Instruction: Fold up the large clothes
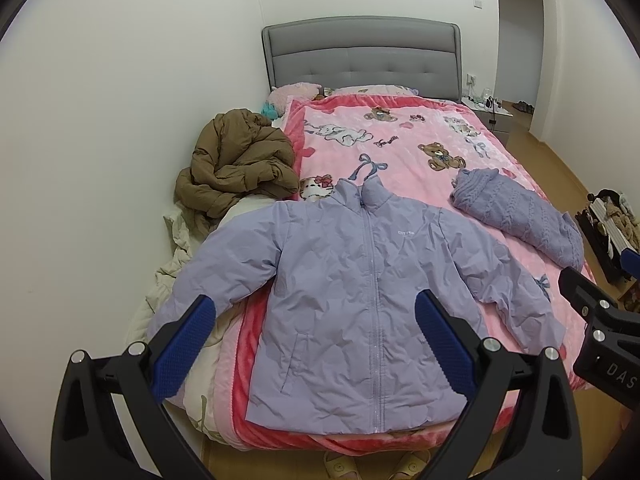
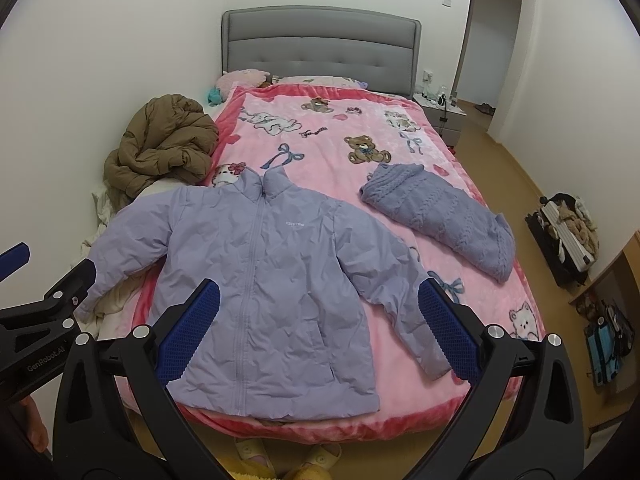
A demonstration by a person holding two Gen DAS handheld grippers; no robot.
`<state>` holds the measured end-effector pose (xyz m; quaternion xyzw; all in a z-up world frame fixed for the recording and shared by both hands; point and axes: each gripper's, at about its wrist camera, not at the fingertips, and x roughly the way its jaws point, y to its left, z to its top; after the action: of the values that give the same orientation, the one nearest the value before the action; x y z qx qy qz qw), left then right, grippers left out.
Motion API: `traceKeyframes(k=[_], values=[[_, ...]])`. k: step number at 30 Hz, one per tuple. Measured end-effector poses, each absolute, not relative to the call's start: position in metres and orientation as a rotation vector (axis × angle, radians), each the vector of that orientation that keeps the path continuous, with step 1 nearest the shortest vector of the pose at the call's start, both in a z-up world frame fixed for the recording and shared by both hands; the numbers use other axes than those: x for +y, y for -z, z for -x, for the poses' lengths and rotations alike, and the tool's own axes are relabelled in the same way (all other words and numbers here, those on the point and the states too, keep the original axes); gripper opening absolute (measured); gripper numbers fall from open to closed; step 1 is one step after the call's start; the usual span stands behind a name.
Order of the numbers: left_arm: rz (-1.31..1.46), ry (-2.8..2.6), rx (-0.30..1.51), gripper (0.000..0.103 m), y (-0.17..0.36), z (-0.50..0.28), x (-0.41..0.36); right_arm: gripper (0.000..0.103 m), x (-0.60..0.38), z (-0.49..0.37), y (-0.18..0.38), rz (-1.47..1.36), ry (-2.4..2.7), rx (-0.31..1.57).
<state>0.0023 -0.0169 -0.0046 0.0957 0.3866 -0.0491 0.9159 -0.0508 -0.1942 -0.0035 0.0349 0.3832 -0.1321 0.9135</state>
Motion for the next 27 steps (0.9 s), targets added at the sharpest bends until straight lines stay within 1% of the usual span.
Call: traceKeyframes(k=[10, 20, 27], values=[[-0.200, 0.108, 0.805, 0.098, 0.007, -0.005, -0.018, 0.095, -0.194, 0.049, 0.005, -0.073, 0.272, 0.795], [-0.193, 0.117, 0.838, 0.098, 0.025, -0.017, -0.030, 0.095, -0.202, 0.035, 0.016, -0.085, 0.276, 0.820], [-0.098, 0.118, 0.895, 0.098, 0.041, -0.026, -0.007, 0.095, -0.199, 0.027, 0.019, -0.096, 0.208, 0.828]])
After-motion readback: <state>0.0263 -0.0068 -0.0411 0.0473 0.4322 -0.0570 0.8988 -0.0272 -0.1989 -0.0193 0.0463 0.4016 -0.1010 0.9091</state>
